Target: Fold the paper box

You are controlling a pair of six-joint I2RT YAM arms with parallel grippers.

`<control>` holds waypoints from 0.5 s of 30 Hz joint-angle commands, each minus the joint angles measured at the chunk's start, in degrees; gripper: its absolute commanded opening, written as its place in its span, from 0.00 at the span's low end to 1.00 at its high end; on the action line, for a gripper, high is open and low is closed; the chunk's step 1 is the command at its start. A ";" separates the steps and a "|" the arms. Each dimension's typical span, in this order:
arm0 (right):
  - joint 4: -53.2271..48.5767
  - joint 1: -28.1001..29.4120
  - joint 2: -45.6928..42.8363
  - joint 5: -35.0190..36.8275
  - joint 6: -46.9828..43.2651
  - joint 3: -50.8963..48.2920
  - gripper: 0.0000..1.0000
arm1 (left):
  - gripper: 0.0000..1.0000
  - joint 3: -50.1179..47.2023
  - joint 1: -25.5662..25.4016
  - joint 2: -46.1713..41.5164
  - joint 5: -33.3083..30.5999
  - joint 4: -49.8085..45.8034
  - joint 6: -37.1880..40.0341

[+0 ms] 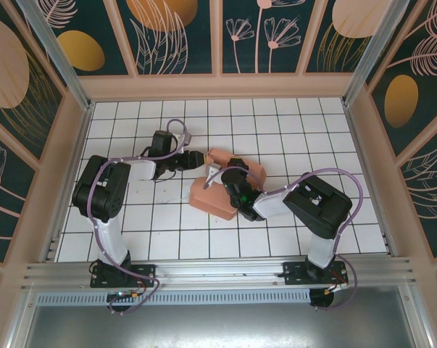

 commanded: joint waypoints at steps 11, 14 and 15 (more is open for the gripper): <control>-0.16 -0.10 -0.09 -1.59 0.67 1.06 0.00 | 0.47 -6.37 -1.39 -3.02 -1.17 9.37 6.19; -0.29 0.13 -0.30 -1.68 0.66 1.05 0.00 | 0.47 -7.21 -1.47 -3.14 -0.48 11.63 6.69; -0.54 0.20 -0.37 -1.84 0.81 1.02 0.00 | 0.47 -7.60 -1.54 -3.45 -0.29 12.76 6.84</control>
